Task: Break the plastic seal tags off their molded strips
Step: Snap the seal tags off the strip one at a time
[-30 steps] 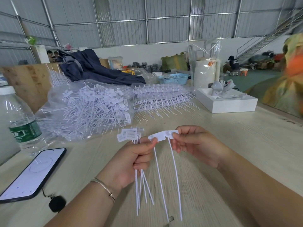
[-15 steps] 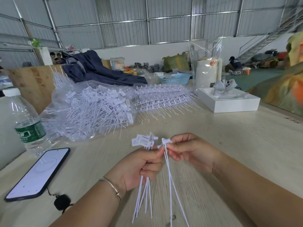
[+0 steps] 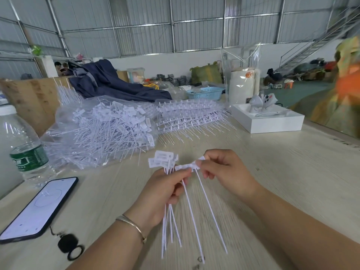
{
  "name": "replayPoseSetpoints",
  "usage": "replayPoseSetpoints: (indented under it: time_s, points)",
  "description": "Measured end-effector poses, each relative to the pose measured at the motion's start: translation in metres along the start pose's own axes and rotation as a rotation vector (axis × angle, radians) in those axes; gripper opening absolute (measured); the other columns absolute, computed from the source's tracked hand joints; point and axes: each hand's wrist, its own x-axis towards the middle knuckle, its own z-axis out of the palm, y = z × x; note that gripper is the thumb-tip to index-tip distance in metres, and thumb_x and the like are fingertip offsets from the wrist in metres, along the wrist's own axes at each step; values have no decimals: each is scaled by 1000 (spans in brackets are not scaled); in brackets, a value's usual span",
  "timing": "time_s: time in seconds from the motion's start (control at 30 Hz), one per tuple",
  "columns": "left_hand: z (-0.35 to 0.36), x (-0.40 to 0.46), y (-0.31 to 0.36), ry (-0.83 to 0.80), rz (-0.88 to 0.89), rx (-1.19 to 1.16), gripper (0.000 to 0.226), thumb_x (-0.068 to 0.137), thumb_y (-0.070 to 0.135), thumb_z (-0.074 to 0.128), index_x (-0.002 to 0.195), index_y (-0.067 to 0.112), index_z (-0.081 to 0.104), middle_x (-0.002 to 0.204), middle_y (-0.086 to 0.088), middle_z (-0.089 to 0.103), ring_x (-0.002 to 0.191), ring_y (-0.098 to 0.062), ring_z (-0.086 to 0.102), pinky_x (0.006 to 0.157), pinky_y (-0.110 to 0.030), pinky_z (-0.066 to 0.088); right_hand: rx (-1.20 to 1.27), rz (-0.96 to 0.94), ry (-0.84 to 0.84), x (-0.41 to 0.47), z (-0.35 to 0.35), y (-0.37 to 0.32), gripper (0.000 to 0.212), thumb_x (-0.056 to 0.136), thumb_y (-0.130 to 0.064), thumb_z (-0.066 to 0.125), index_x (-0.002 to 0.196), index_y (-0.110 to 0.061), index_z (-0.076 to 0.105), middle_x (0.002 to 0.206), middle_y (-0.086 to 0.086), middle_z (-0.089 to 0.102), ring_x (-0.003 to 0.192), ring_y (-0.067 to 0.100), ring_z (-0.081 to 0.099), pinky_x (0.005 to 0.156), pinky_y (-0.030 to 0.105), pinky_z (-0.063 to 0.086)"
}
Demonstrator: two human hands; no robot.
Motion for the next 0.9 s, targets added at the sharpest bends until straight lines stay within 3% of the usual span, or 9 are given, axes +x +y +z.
replayPoseSetpoints:
  time_s: [0.1, 0.27, 0.37, 0.47, 0.63, 0.77, 0.9]
  points:
    - [-2, -2, 1, -22, -1, -44, 10, 90, 20, 65, 87, 11, 68, 67, 2, 59, 45, -6, 37, 35, -14, 22, 102, 26, -4, 2, -1, -2, 27, 92, -4, 58, 69, 11, 59, 62, 15, 58, 51, 18, 47, 54, 24, 40]
    - [-3, -3, 5, -105, 2, -116, 11, 90, 21, 63, 88, 10, 67, 61, 4, 49, 41, -3, 29, 33, -13, 17, 250, 115, -78, 1, 1, -3, 23, 97, -10, 52, 92, 10, 63, 71, 19, 67, 55, 24, 52, 59, 32, 42]
    - [-4, -3, 6, -103, 14, -101, 12, 85, 22, 67, 85, 10, 70, 58, 3, 46, 40, -4, 27, 33, -14, 17, 364, 141, -131, -1, 3, -4, 21, 96, -9, 50, 93, 9, 60, 66, 19, 61, 54, 23, 51, 54, 28, 43]
    - [-5, -3, 8, -116, 19, -92, 17, 74, 27, 72, 79, 11, 73, 56, 3, 45, 40, -5, 26, 34, -14, 17, 394, 153, -134, 1, 1, -3, 23, 92, -7, 53, 91, 16, 59, 67, 22, 53, 52, 22, 41, 49, 25, 35]
    - [-6, -3, 13, -122, 25, -27, 18, 71, 26, 71, 77, 9, 73, 51, 4, 39, 38, -6, 22, 34, -14, 17, 393, 148, -155, 4, -4, -6, 17, 89, -3, 54, 72, 0, 57, 54, 9, 45, 45, 17, 37, 45, 23, 29]
    - [-7, -2, 16, -116, 44, 70, 13, 83, 18, 68, 73, 11, 72, 47, 4, 36, 38, -7, 19, 35, -15, 15, 332, 150, -192, 5, -10, -9, 12, 90, 1, 53, 78, 4, 57, 54, 8, 42, 44, 15, 38, 45, 22, 27]
    - [-12, -3, 20, -163, 58, 230, 13, 80, 14, 70, 67, 11, 72, 46, 2, 32, 39, -8, 21, 35, -14, 17, 138, 161, -305, 3, -20, -15, 21, 91, 1, 53, 72, -1, 60, 56, 7, 42, 48, 13, 37, 48, 22, 26]
